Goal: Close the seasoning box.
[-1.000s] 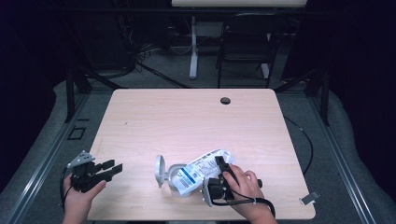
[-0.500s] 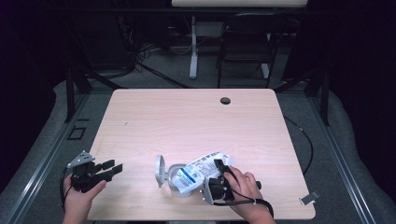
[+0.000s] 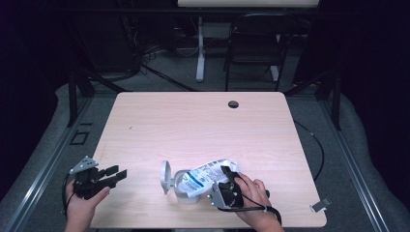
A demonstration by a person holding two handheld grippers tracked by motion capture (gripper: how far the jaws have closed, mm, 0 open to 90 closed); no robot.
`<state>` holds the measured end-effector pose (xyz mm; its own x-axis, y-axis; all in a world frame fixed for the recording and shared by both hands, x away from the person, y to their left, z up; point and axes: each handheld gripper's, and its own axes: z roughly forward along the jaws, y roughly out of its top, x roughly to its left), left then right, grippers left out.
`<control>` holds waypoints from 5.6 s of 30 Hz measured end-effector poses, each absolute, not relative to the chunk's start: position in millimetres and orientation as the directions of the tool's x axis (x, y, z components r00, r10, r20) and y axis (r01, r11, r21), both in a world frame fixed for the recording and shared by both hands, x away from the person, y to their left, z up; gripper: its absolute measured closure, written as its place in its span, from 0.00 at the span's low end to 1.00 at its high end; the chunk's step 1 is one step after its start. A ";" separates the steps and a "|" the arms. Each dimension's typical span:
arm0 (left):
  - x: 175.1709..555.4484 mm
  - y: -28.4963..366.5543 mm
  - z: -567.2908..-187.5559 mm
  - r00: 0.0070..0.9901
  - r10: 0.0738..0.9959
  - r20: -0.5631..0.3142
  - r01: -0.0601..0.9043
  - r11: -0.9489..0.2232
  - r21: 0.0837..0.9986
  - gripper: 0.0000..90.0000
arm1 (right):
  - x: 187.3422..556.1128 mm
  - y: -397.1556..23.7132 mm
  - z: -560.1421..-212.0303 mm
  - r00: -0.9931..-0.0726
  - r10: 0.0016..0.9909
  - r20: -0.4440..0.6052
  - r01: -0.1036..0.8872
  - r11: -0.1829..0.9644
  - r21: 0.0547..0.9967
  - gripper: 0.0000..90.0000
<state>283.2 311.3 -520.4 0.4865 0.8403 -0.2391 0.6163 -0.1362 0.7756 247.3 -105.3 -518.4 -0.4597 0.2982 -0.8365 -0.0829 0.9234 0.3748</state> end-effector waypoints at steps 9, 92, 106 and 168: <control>283.4 311.7 -520.9 0.485 0.842 -0.237 0.618 -0.138 0.774 0.59 | 246.1 -108.4 -517.0 -0.492 0.393 -0.776 -0.054 0.876 0.478 0.94; 278.9 318.7 -534.8 0.456 0.865 -0.210 0.645 -0.159 0.748 0.59 | 270.7 -172.4 -543.1 -0.498 0.863 -0.084 0.289 0.257 0.922 0.94; 278.0 321.0 -533.5 0.460 0.863 -0.209 0.651 -0.167 0.741 0.59 | 280.0 -182.8 -559.0 -0.460 0.884 -0.085 0.373 0.280 0.885 0.94; 280.7 316.2 -535.0 0.465 0.860 -0.209 0.650 -0.172 0.740 0.59 | 276.7 -188.9 -565.7 -0.484 0.871 -0.082 0.369 0.288 0.884 0.58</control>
